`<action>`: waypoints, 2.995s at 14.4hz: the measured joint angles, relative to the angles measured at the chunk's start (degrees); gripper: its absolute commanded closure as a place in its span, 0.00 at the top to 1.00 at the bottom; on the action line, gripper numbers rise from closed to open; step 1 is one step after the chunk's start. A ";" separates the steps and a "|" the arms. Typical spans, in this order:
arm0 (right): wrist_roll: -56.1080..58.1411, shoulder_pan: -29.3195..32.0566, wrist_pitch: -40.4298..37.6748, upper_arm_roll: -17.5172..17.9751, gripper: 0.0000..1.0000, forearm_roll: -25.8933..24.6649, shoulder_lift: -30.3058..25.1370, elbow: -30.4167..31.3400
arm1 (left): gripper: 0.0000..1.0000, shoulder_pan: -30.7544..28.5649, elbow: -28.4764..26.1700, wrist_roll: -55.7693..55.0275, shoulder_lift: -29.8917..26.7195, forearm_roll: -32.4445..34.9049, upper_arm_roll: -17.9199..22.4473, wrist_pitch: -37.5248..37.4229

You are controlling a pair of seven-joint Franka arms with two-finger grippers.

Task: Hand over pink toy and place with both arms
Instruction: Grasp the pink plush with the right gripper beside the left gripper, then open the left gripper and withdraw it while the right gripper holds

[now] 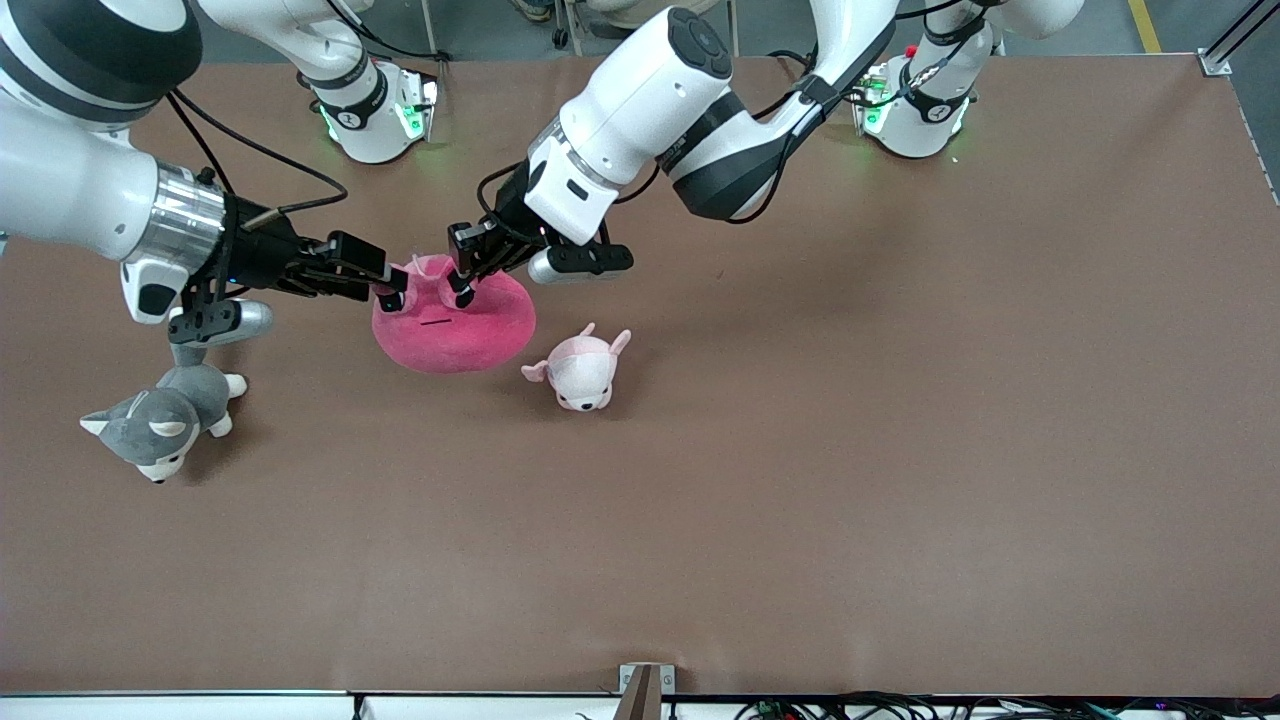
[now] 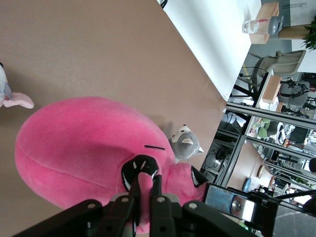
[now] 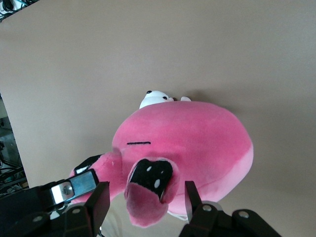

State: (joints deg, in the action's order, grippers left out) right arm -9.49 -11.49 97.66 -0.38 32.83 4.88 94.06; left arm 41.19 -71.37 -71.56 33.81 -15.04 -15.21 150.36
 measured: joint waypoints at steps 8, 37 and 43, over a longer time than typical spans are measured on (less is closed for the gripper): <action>-0.14 -0.18 0.26 -0.01 0.57 0.00 0.50 0.02 | 0.00 0.05 0.06 -0.11 0.12 0.00 0.00 0.00; 13.57 11.95 -5.43 -1.86 0.00 -5.04 12.01 0.14 | 1.00 -27.01 1.20 23.11 -12.17 15.66 2.28 -55.22; 19.78 14.14 -6.36 -1.84 0.00 -4.29 16.82 0.12 | 1.00 -35.98 1.15 45.98 -19.02 21.20 2.59 -63.22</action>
State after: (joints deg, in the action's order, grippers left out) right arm 10.29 2.64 91.29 -2.22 28.54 21.70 94.18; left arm 5.21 -70.22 -25.58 14.79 6.17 -12.61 87.14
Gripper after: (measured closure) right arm 0.907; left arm 0.000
